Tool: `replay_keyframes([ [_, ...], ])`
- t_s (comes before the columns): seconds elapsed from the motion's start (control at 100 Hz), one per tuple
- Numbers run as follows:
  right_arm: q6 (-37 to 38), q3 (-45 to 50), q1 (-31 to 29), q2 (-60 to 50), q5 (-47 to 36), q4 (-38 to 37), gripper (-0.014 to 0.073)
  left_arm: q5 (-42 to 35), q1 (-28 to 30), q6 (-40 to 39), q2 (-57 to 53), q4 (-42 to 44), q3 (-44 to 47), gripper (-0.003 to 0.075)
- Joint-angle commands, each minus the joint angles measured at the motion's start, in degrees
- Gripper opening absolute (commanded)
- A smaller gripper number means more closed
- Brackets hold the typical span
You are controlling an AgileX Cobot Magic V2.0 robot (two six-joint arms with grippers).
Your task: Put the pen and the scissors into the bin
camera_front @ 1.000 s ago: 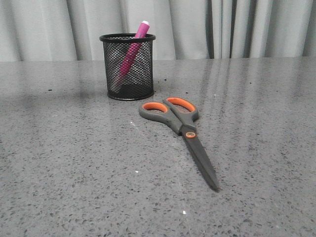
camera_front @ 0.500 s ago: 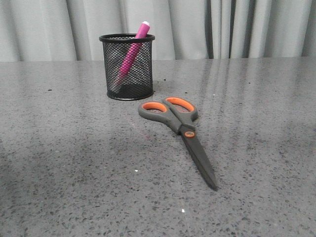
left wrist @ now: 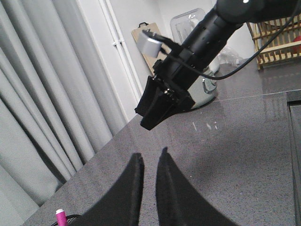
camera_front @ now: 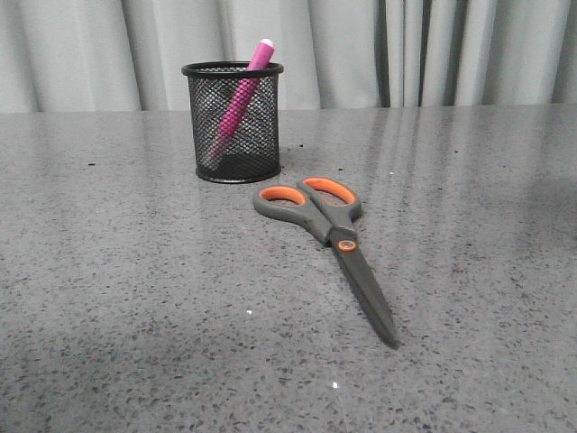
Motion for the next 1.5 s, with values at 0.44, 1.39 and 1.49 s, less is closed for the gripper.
replay_keyframes([
  [0.44,35.63,-13.11,18.44,15.60,15.95,-24.15,0.0301,-2.13,-4.65,-0.70,-1.30,-4.21,-0.57,0.0043],
  [1.39,42.34,-10.75,20.35,29.41,16.06,-15.24,0.0343,0.36,-10.94,-0.70,-1.33,-4.18,-0.57,0.0043],
  [1.49,45.26,-10.75,20.35,29.49,15.97,-18.98,0.0371,0.52,-10.94,-0.70,-1.33,-4.18,-0.57,0.0043],
])
